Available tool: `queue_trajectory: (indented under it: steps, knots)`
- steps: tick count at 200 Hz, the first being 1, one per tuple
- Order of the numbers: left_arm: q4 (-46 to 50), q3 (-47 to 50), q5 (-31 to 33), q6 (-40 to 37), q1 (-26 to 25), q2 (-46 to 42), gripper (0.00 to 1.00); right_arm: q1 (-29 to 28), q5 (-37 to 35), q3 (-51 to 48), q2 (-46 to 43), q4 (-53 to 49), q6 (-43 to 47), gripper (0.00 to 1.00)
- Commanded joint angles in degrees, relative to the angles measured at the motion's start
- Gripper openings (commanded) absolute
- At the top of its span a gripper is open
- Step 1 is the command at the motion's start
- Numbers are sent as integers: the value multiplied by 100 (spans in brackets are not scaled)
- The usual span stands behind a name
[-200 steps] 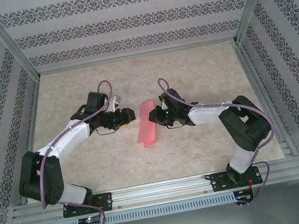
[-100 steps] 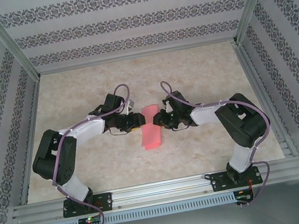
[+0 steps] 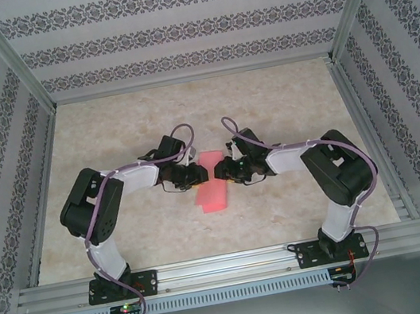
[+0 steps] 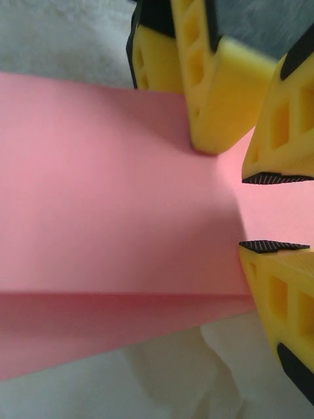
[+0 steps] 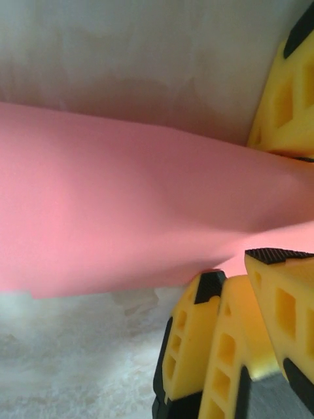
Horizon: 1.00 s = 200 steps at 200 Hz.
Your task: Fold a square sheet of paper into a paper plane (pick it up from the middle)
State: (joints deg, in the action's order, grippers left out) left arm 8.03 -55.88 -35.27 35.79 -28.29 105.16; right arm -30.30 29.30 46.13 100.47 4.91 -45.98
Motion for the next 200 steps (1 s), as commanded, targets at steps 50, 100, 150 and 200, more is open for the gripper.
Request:
queue_trajectory:
  steps: [50,100,150,200]
  knots:
    - [-47,-146,36,-252,-80,35,30,208,-542,708,-168,-1423,859,47]
    - [58,-213,-58,-344,-80,-114,30,209,-788,1229,222,-1988,1255,46]
    - [299,-406,-111,-494,-36,-242,31,175,-1040,1548,421,-2443,1470,47]
    - [329,-495,-319,-531,50,-272,33,51,-994,1736,534,-2388,1607,46]
